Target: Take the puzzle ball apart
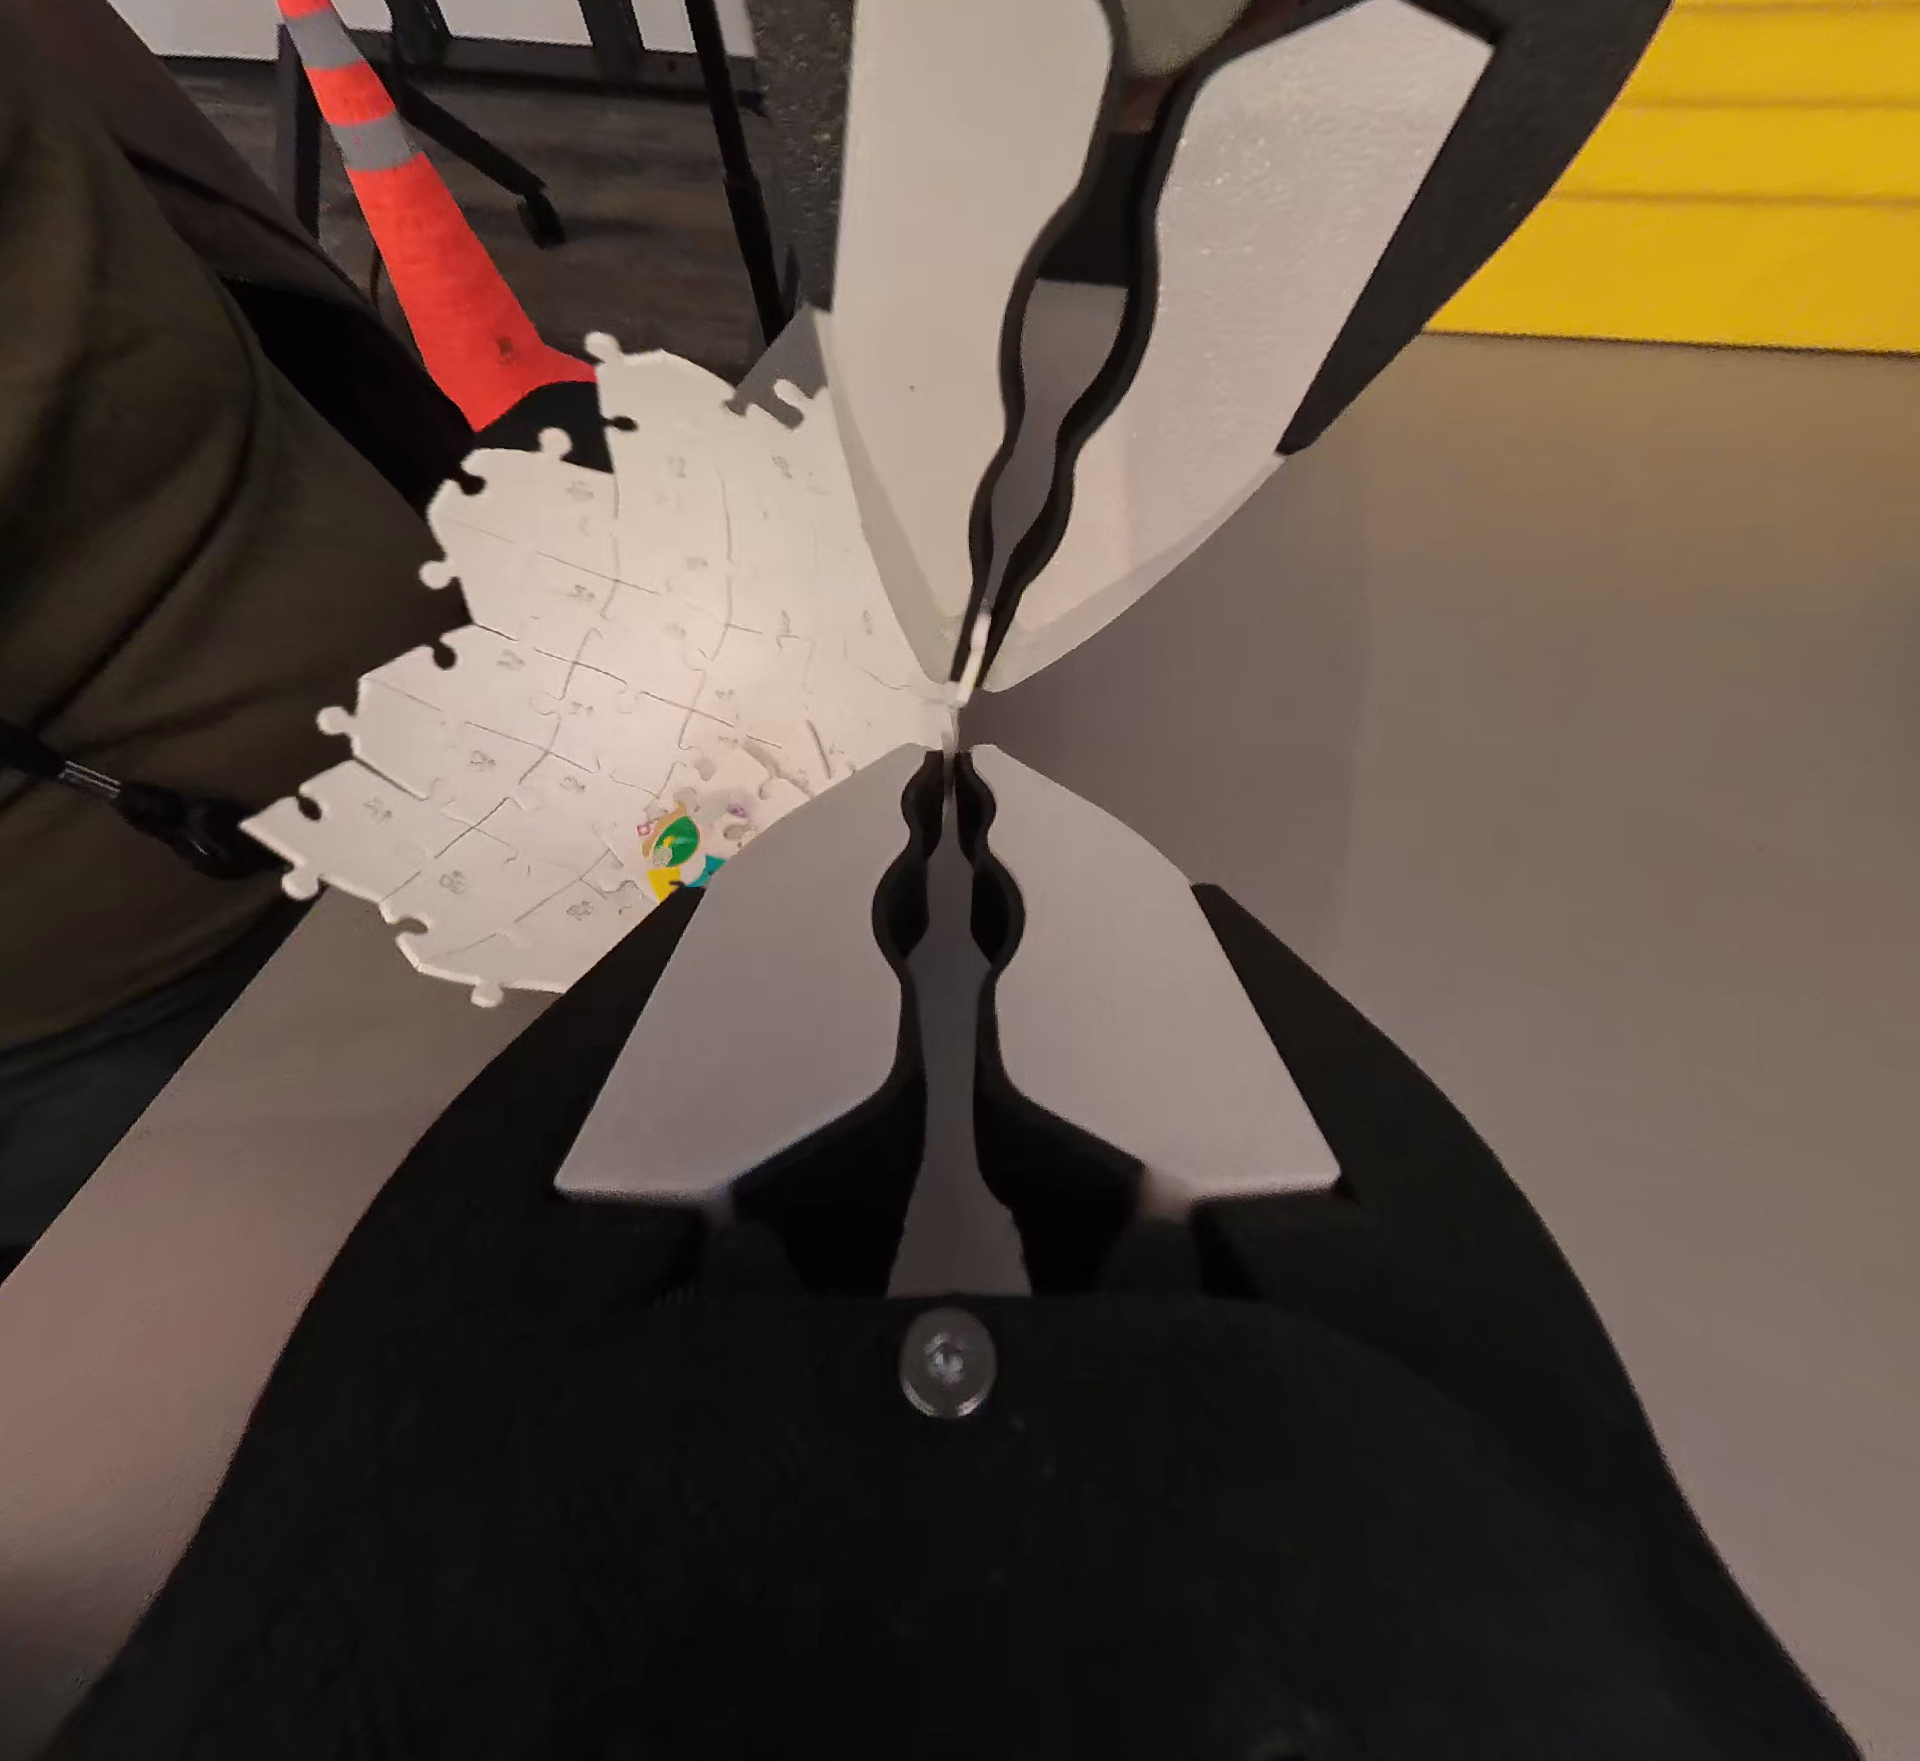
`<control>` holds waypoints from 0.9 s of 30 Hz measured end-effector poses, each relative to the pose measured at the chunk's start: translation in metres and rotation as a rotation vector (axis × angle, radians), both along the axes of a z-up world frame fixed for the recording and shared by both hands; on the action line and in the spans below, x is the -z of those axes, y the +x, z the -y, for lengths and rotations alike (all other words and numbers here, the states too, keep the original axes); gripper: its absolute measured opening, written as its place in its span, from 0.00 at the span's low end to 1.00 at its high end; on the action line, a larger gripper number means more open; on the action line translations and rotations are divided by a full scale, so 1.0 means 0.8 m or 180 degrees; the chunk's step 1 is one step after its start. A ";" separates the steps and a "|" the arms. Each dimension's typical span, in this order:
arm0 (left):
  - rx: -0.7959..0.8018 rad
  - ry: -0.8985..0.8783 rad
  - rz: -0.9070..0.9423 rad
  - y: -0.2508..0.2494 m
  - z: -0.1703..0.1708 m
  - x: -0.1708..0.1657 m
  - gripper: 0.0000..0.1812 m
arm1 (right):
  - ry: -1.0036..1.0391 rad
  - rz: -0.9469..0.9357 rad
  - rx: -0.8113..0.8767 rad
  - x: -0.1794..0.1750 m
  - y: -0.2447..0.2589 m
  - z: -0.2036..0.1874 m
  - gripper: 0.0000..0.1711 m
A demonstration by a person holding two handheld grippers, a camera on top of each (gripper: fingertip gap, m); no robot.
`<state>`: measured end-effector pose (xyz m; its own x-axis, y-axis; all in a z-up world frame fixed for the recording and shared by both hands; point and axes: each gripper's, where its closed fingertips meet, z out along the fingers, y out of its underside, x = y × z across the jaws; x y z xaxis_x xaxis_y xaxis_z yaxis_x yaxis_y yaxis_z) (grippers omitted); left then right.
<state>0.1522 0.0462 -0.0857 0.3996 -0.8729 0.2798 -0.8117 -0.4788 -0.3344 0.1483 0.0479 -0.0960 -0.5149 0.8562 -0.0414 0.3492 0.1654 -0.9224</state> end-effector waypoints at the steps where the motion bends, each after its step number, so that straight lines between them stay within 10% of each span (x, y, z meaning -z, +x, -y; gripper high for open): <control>1: 0.0027 -0.0028 0.0056 0.000 0.000 -0.001 0.01 | 0.0015 -0.0041 -0.0009 -0.001 0.000 0.000 0.02; 17: 0.0532 -0.0140 0.2055 0.008 0.011 -0.051 0.01 | -0.0066 -0.0771 -0.0189 -0.046 0.007 0.008 0.02; 27: -0.0194 -0.0252 0.2764 0.004 -0.004 -0.071 0.01 | -0.0078 -0.0801 0.0084 -0.066 0.007 -0.007 0.02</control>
